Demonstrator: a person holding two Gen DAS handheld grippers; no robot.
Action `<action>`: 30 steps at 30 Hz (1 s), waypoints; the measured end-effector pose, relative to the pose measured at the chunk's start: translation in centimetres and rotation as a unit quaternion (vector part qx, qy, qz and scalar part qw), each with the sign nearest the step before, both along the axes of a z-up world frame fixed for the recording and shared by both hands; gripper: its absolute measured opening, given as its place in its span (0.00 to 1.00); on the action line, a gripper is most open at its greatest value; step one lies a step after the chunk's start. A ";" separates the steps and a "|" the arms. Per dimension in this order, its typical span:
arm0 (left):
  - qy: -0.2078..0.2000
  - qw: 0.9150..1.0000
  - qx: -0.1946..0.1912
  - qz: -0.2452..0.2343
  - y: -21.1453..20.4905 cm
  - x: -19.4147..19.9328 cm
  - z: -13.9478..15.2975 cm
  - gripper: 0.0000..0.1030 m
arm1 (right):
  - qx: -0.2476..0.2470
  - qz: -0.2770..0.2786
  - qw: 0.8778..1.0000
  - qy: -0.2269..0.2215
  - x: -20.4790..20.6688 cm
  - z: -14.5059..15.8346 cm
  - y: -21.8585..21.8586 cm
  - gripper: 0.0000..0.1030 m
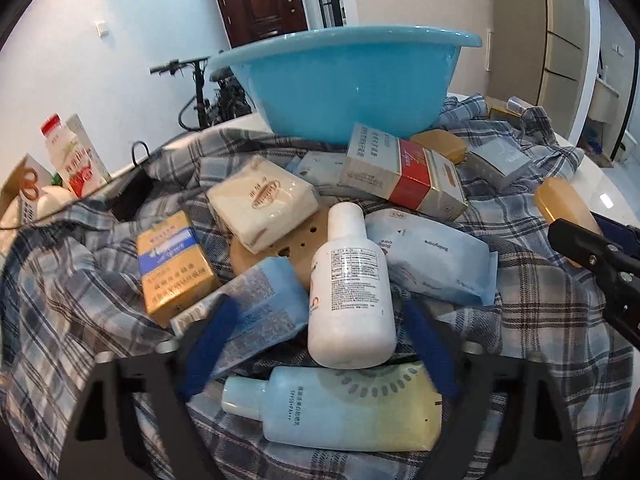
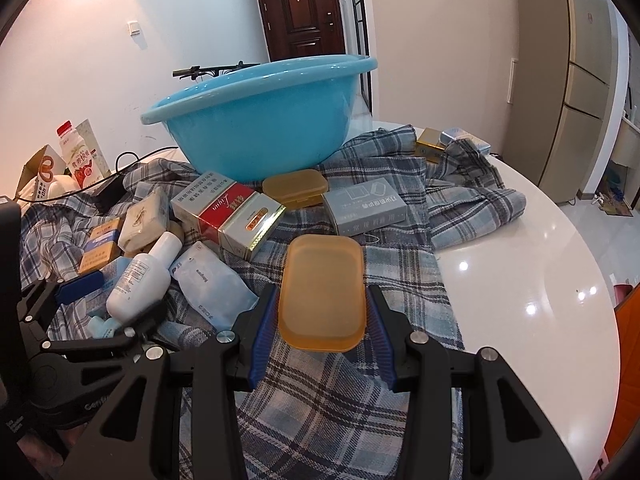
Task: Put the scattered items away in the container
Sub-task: 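Close the left gripper on the white round jar while the right holds the orange case, then carry the white jar and orange soap case up over the blue basin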
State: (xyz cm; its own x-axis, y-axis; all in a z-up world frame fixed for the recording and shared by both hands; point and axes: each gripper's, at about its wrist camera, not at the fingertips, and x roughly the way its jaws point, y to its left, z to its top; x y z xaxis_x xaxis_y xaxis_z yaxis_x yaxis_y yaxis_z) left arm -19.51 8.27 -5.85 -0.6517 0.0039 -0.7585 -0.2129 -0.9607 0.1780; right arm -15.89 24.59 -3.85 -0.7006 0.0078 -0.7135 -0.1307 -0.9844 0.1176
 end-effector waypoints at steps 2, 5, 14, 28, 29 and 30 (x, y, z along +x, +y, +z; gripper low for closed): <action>-0.003 1.000 0.006 -0.014 0.3 0.4 0.3 0.42 | 0.001 -0.001 1.000 0.000 0.0 0.0 -0.1 0.41; -0.005 1.000 0.010 -0.016 0.7 0.9 0.8 0.42 | 0.002 0.000 1.000 -0.002 0.0 -0.1 -0.1 0.41; 0.018 0.999 0.026 -0.011 -0.1 1.9 3.1 0.41 | 0.004 -0.002 1.000 -0.006 -0.2 -0.3 0.0 0.41; 0.047 0.998 0.036 -0.015 -0.7 2.7 6.5 0.41 | -0.007 0.004 1.000 0.002 -0.1 0.5 -0.2 0.41; 0.048 0.998 0.037 -0.015 -0.7 2.7 6.7 0.41 | -0.006 0.005 1.000 0.004 -0.1 0.7 -0.3 0.41; 0.050 0.998 0.037 -0.015 -0.8 2.6 7.0 0.41 | -0.006 0.006 1.000 0.005 -0.1 0.9 -0.3 0.41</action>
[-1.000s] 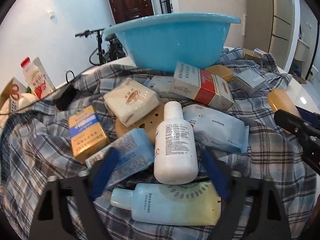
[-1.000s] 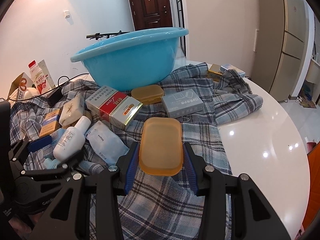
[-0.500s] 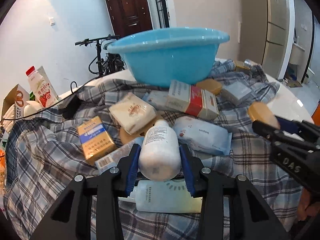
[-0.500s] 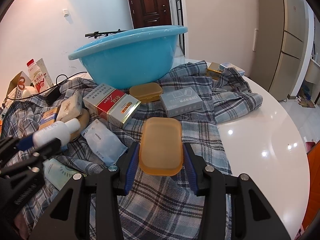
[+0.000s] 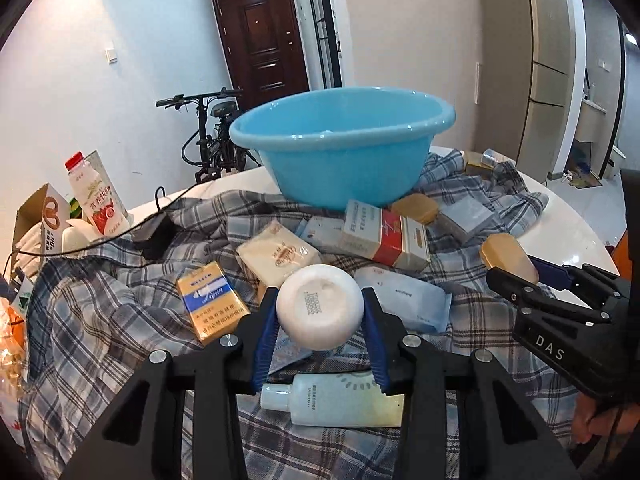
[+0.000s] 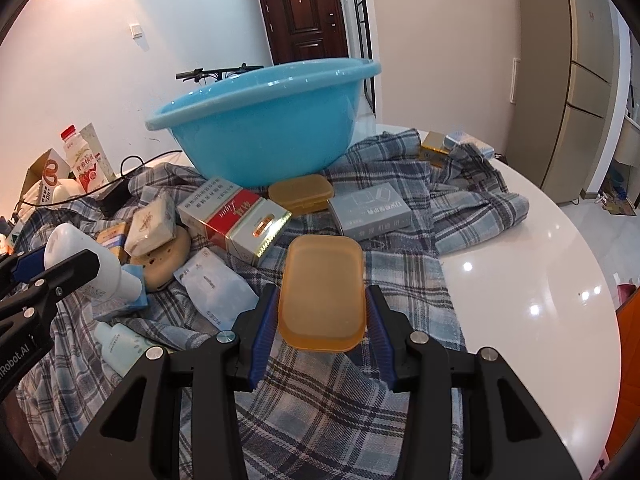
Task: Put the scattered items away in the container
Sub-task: 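Carry the white jar and orange soap case up over the blue basin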
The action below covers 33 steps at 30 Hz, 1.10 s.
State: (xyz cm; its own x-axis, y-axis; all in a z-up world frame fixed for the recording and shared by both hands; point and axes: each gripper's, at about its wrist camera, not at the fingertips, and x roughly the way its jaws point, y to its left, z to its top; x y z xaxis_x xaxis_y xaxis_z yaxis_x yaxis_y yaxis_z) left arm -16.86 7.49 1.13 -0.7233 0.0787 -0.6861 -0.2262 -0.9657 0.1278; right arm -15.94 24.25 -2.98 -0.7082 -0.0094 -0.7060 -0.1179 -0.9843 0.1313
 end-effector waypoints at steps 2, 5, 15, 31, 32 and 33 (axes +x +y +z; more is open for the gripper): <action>0.004 1.000 0.003 0.000 -0.1 0.0 0.5 0.41 | 0.002 0.002 1.000 0.002 0.0 0.3 -0.1 0.41; 0.007 1.000 0.007 -0.001 -0.3 -0.1 1.2 0.41 | 0.010 0.004 1.000 0.004 0.1 0.9 -0.2 0.41; 0.033 0.999 0.020 -0.013 0.1 -0.7 4.4 0.41 | 0.027 0.017 0.999 0.035 0.4 4.9 -0.4 0.41; 0.087 0.995 0.042 -0.022 0.9 -2.5 9.9 0.41 | 0.050 0.018 0.993 0.106 -1.4 12.0 -0.3 0.41; 0.089 0.995 0.043 -0.021 0.9 -2.7 10.2 0.41 | 0.050 0.018 0.993 0.109 -1.7 12.4 -0.3 0.41; 0.091 0.995 0.044 -0.020 0.9 -2.9 10.4 0.41 | 0.050 0.019 0.992 0.111 -1.9 12.6 -0.3 0.41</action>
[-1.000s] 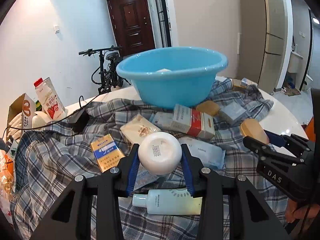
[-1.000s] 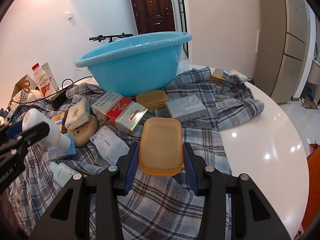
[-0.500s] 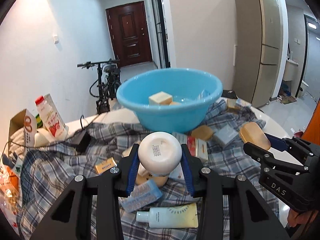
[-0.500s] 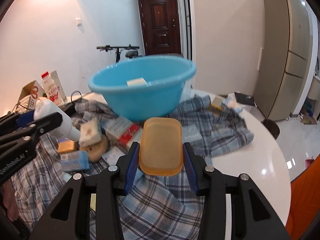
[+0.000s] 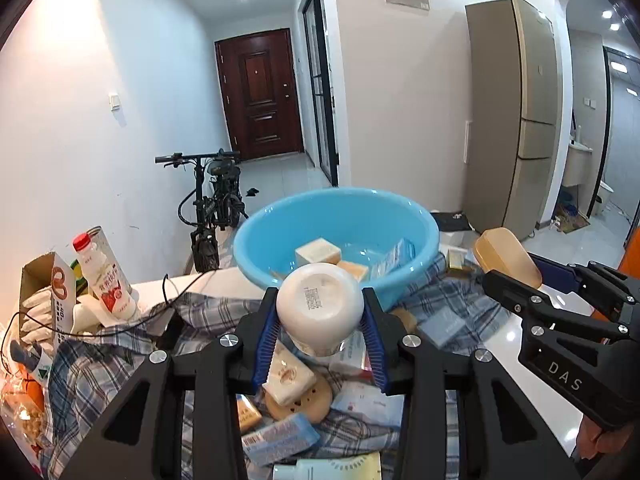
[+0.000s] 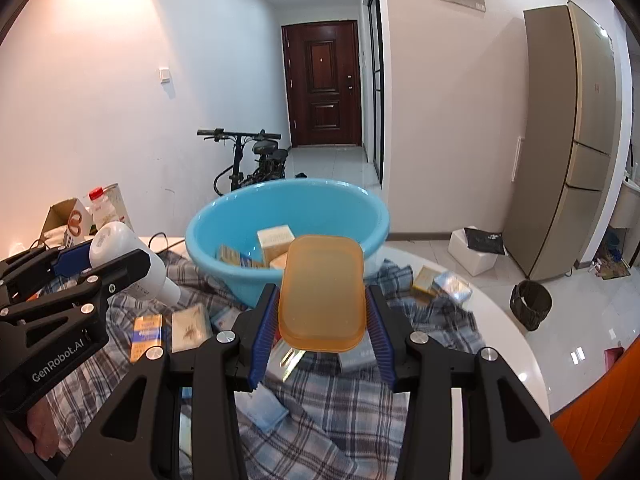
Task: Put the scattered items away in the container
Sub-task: 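Carry the white jar and orange soap case up over the blue basin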
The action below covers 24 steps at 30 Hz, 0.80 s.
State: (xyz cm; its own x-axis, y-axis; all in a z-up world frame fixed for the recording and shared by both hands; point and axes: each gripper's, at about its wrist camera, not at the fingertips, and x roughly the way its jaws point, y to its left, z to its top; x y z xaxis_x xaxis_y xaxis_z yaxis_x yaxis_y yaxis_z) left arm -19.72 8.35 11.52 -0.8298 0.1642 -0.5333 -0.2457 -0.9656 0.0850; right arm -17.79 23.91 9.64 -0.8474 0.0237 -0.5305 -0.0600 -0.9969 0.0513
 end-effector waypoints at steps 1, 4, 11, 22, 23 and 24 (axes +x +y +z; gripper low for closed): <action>0.001 1.000 0.001 0.001 0.0 -0.2 0.2 0.41 | 0.000 0.001 1.000 0.002 -0.2 0.3 0.0 0.41; 0.006 1.000 0.006 0.006 -0.4 -1.1 0.9 0.41 | 0.004 0.003 1.000 0.011 -1.1 1.3 -0.2 0.41; 0.012 1.000 0.022 0.010 -0.7 -3.4 1.9 0.41 | -0.018 0.000 0.999 0.044 -2.7 3.7 -0.4 0.41; 0.031 0.999 0.021 0.003 0.4 -7.5 3.5 0.41 | -0.030 -0.031 0.996 0.074 -6.6 6.2 0.5 0.41; 0.031 0.999 0.022 0.003 0.4 -7.7 3.5 0.41 | -0.031 -0.034 0.996 0.075 -6.9 6.3 0.6 0.41; 0.031 0.999 0.024 0.001 0.5 -8.1 3.5 0.41 | -0.035 -0.034 0.996 0.075 -7.3 6.2 0.8 0.41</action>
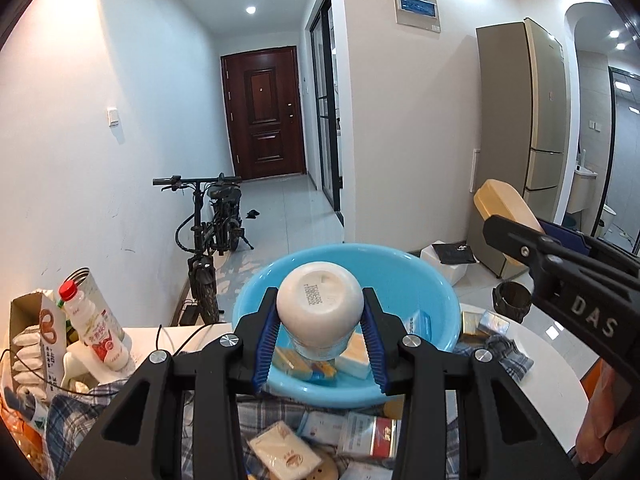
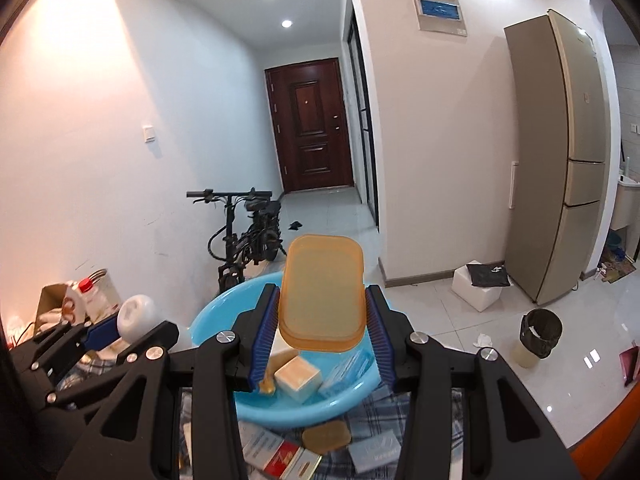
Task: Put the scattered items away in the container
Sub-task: 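Carry the white jar and orange soap case up over the blue basin, then lower the white jar into the basin and open the left gripper while the right holds the case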
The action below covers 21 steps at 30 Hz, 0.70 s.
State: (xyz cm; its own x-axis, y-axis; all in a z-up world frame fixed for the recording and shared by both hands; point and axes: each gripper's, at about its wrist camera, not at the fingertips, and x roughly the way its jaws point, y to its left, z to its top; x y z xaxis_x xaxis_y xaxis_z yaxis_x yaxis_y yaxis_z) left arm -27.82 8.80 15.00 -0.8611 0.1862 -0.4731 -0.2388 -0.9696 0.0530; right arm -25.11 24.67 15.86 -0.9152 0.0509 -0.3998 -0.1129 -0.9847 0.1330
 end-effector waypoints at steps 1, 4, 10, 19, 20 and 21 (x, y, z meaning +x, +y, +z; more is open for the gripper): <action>-0.001 1.000 0.001 -0.002 0.1 -0.3 -0.1 0.41 | -0.003 0.001 1.000 -0.001 -0.4 -0.1 0.1 0.41; -0.004 1.000 0.001 -0.002 0.2 -1.3 -0.7 0.41 | -0.005 -0.005 1.000 -0.006 -1.6 -0.5 0.3 0.41; -0.017 1.000 -0.005 0.002 -0.1 -3.1 -2.2 0.41 | -0.015 -0.004 0.999 -0.037 -3.8 -3.3 1.0 0.41; -0.021 0.999 0.028 0.017 -1.2 -5.3 -3.1 0.41 | -0.004 -0.005 0.998 -0.063 -5.0 -4.7 1.7 0.41; -0.022 0.999 0.030 0.019 -1.4 -5.4 -3.3 0.41 | -0.002 -0.006 0.998 -0.064 -5.0 -4.8 1.7 0.41; -0.021 0.999 0.029 0.024 -1.6 -5.5 -3.4 0.41 | -0.001 -0.009 0.998 -0.064 -5.0 -4.8 1.6 0.41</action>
State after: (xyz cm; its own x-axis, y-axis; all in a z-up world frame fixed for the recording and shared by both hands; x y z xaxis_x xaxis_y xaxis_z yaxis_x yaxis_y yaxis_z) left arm -33.35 7.19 11.58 -0.8494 0.1741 -0.4983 -0.1932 -0.9811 -0.0134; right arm -30.12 26.30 11.08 -0.8556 0.0660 -0.5134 -0.1464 -0.9822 0.1177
